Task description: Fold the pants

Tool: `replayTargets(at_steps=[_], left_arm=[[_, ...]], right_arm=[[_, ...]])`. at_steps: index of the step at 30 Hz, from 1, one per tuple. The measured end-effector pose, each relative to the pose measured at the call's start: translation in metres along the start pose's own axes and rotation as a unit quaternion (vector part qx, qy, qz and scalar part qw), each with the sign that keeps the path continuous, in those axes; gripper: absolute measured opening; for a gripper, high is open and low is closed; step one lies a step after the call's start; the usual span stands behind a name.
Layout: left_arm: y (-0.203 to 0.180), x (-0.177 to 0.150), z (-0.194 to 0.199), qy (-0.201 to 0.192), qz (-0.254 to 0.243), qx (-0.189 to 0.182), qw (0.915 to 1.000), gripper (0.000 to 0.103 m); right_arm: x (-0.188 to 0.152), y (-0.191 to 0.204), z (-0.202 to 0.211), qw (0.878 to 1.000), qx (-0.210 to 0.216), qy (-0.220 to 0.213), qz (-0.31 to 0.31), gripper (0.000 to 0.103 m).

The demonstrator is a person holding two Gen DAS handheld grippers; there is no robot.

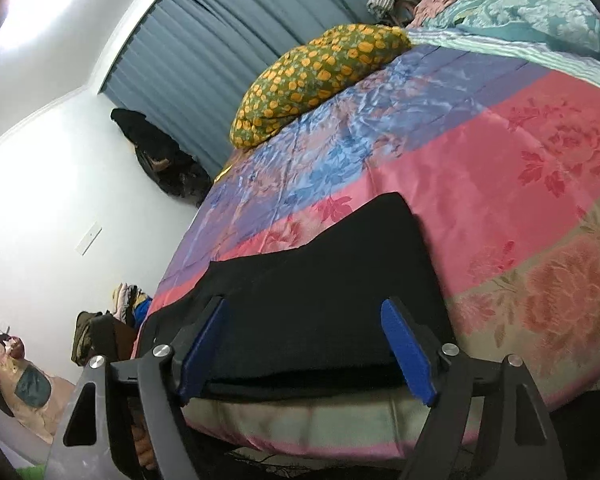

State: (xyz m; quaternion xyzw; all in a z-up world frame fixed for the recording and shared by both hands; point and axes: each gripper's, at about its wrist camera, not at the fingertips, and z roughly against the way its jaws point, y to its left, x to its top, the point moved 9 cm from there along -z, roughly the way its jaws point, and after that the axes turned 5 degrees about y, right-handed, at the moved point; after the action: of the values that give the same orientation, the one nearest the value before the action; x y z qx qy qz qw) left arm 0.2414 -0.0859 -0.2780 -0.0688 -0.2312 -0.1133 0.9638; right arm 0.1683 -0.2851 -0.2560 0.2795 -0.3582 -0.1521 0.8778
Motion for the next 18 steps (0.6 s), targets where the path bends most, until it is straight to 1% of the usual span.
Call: replayTargets(at_steps=[1, 2, 3, 4, 5, 6, 8, 10, 12, 14, 15, 16, 17, 18], left_arm=[[0.000, -0.001, 0.002, -0.001, 0.000, -0.003, 1.0000, 0.013], [0.002, -0.003, 0.004, -0.002, 0.000, -0.007, 1.0000, 0.018], [0.005, -0.004, 0.008, -0.005, 0.004, -0.009, 0.9999, 0.028], [0.009, -0.005, 0.013, -0.010, 0.009, -0.005, 0.9999, 0.036], [0.016, -0.005, 0.018, -0.018, 0.017, 0.005, 0.9997, 0.054], [0.023, -0.004, 0.026, -0.030, 0.025, 0.015, 0.9991, 0.058], [0.034, 0.002, 0.043, -0.059, 0.037, 0.035, 0.9969, 0.059], [0.032, 0.012, 0.051, -0.073, 0.032, 0.036, 0.9961, 0.064], [0.020, 0.024, 0.051, -0.076, 0.012, 0.034, 0.9964, 0.082], [0.002, 0.035, 0.038, -0.058, -0.018, 0.030, 0.9977, 0.086], [-0.007, 0.041, 0.024, -0.042, -0.039, 0.037, 0.9977, 0.086], [-0.009, 0.043, 0.013, -0.030, -0.054, 0.055, 0.9966, 0.086], [-0.006, 0.045, 0.001, -0.017, -0.066, 0.085, 0.9941, 0.085], [0.002, 0.046, -0.011, -0.003, -0.070, 0.124, 0.9898, 0.076]], right_arm=[[-0.001, 0.000, -0.006, 1.000, 0.003, 0.010, 0.003, 0.078], [-0.005, -0.002, -0.019, 0.999, 0.009, 0.035, -0.001, 0.078], [-0.013, -0.008, -0.033, 0.998, 0.010, 0.065, -0.015, 0.078], [-0.019, -0.014, -0.043, 0.996, 0.012, 0.083, -0.030, 0.078], [-0.026, -0.019, -0.053, 0.993, 0.022, 0.103, -0.049, 0.079], [-0.028, -0.021, -0.057, 0.993, 0.024, 0.103, -0.058, 0.079], [-0.027, -0.020, -0.056, 0.993, 0.031, 0.094, -0.057, 0.084], [-0.028, -0.021, -0.055, 0.993, 0.034, 0.093, -0.058, 0.084], [-0.029, -0.023, -0.055, 0.993, 0.033, 0.091, -0.060, 0.084], [-0.030, -0.023, -0.056, 0.994, 0.029, 0.090, -0.059, 0.084], [-0.031, -0.022, -0.056, 0.994, 0.027, 0.090, -0.056, 0.085], [-0.031, -0.021, -0.057, 0.994, 0.025, 0.090, -0.053, 0.085], [-0.032, -0.021, -0.056, 0.994, 0.023, 0.091, -0.049, 0.085], [-0.032, -0.020, -0.057, 0.995, 0.022, 0.091, -0.047, 0.085]])
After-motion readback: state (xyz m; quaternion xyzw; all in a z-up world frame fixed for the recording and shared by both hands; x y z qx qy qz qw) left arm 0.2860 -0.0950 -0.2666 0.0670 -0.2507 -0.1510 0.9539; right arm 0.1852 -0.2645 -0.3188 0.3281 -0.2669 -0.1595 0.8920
